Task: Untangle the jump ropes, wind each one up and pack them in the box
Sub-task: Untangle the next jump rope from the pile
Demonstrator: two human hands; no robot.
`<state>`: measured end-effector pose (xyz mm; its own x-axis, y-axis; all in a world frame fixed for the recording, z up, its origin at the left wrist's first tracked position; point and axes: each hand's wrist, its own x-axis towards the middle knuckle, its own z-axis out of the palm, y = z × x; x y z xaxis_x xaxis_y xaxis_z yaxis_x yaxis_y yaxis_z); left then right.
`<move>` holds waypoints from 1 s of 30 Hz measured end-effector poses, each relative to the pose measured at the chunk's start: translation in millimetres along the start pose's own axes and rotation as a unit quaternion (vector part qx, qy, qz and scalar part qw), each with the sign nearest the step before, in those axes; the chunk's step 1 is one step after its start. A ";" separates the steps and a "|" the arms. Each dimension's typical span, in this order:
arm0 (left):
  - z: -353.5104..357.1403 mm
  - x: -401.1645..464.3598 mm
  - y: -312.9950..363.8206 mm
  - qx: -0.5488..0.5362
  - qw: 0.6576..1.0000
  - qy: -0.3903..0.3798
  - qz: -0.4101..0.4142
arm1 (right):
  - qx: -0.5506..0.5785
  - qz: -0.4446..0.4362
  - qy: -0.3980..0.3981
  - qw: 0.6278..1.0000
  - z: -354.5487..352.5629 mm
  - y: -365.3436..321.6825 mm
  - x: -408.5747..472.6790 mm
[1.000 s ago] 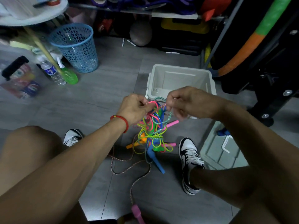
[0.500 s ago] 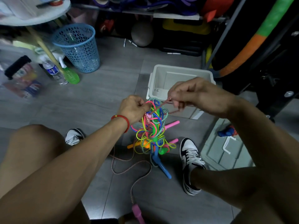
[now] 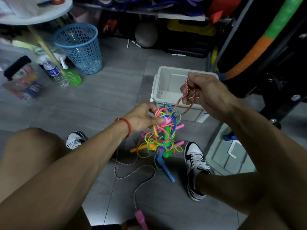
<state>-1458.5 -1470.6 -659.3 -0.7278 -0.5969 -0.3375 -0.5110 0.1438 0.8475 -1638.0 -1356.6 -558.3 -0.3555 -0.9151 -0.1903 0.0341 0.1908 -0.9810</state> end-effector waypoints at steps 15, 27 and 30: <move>11.2 14.7 -19.1 0.043 0.990 0.133 -0.033 | -0.126 -0.122 -0.046 0.983 1.3 5.3 -3.8; -5.0 10.7 -13.6 0.112 0.977 0.180 0.036 | -0.524 -0.065 0.062 0.847 -47.4 24.2 17.6; -11.3 10.1 -11.5 0.054 0.982 0.178 0.038 | -0.591 -0.051 0.005 0.805 -48.6 33.1 16.8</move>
<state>-1454.8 -1487.2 -667.8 -0.5700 -0.8163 -0.0933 -0.5204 0.2707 0.8099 -1688.2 -1348.4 -592.2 -0.3086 -0.9454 -0.1045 -0.9058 0.3256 -0.2711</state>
